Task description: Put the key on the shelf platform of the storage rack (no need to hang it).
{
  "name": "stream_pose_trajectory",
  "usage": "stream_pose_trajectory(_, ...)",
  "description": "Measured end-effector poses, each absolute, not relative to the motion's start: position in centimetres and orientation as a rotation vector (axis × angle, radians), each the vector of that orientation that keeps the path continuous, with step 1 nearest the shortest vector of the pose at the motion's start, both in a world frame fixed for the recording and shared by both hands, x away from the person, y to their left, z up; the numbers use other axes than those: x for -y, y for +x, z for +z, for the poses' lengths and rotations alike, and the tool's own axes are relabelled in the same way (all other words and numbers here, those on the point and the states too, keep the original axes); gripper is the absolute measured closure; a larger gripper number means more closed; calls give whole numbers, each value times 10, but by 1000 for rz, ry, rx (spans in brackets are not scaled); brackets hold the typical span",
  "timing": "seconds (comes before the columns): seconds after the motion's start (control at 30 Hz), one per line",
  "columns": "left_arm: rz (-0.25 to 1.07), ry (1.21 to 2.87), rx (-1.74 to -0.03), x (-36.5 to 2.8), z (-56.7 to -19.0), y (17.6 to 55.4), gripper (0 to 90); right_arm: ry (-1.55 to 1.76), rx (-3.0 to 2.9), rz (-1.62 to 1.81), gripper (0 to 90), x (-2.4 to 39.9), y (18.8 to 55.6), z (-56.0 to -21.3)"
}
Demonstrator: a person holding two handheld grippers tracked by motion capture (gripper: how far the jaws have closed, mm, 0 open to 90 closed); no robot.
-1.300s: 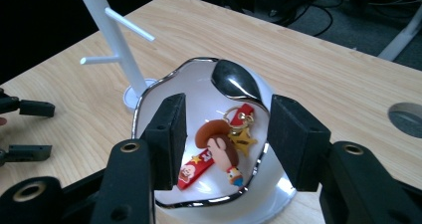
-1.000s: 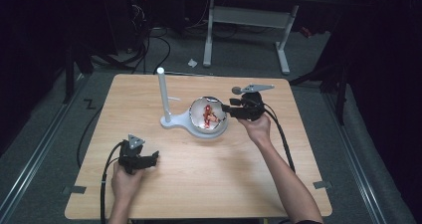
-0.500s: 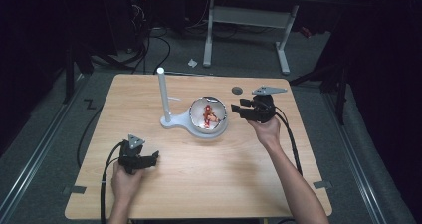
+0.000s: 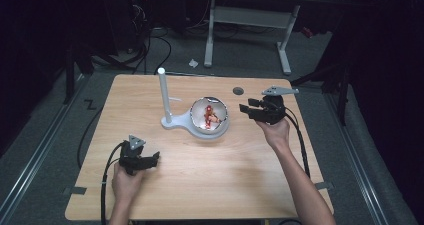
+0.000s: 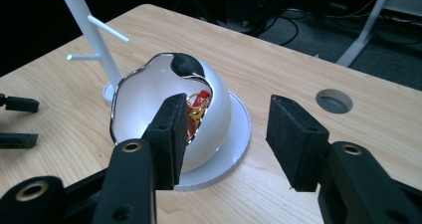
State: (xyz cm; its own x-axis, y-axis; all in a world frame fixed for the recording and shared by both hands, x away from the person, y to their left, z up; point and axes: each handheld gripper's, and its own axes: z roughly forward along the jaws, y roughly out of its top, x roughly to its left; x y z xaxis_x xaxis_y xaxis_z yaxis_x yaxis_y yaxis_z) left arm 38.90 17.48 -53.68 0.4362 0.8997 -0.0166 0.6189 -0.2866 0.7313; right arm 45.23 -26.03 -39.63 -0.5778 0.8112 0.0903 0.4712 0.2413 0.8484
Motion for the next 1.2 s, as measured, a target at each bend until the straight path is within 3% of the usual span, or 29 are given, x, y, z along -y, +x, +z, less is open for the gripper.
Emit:
stream_pose_trajectory(0.73,536,2016,-1273,-175,-537,389,187,1271,-2051,1317,511,309,421,-394)
stream_pose_trajectory(1.2,536,2015,-1273,-175,-537,389,187,1236,-2041,1323,510,315,402,-384)
